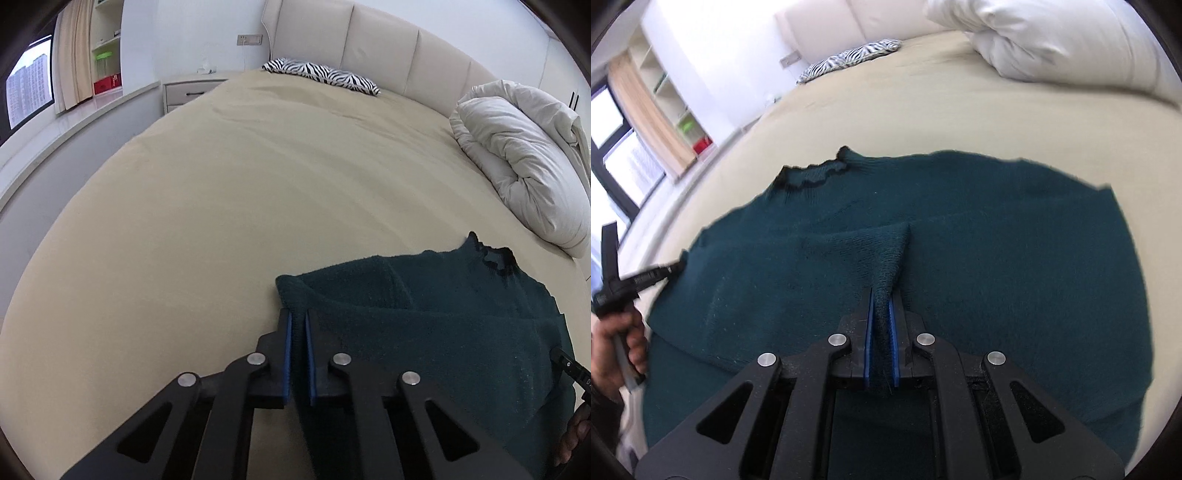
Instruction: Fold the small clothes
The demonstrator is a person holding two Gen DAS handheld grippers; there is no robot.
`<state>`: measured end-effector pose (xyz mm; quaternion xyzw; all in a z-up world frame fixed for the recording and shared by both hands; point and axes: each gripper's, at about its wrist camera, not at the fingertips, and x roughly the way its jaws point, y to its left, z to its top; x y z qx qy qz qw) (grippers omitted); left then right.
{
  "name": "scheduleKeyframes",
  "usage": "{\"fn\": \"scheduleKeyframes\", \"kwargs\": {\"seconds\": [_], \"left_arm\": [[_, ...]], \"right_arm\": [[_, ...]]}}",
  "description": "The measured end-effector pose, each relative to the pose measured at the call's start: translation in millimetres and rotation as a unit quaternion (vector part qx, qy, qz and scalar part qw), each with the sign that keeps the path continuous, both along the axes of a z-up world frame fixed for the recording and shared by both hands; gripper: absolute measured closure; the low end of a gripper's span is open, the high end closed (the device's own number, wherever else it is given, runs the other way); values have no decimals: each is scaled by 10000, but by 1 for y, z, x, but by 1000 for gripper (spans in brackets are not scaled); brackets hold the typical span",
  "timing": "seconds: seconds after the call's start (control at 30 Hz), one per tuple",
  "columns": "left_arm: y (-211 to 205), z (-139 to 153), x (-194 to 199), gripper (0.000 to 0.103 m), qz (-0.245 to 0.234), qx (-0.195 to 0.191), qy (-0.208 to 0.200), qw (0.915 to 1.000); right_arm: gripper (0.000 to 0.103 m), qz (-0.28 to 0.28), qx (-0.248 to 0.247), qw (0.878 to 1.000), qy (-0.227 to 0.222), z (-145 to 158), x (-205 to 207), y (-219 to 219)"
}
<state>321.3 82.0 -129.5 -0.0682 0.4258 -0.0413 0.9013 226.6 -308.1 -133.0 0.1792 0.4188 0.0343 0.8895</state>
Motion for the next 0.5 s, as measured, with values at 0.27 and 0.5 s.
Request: {"fn": "scheduleKeyframes", "kwargs": {"seconds": [0.27,0.5], "left_arm": [[3,-19,4,94,100,185,49,9998],[32,7,-31,47,182,-396,-9,9991]], "right_arm": [[97,56,-79,9995,309,-12,18,3],[93,-105,302,9992,233,-4,9,-3]]}}
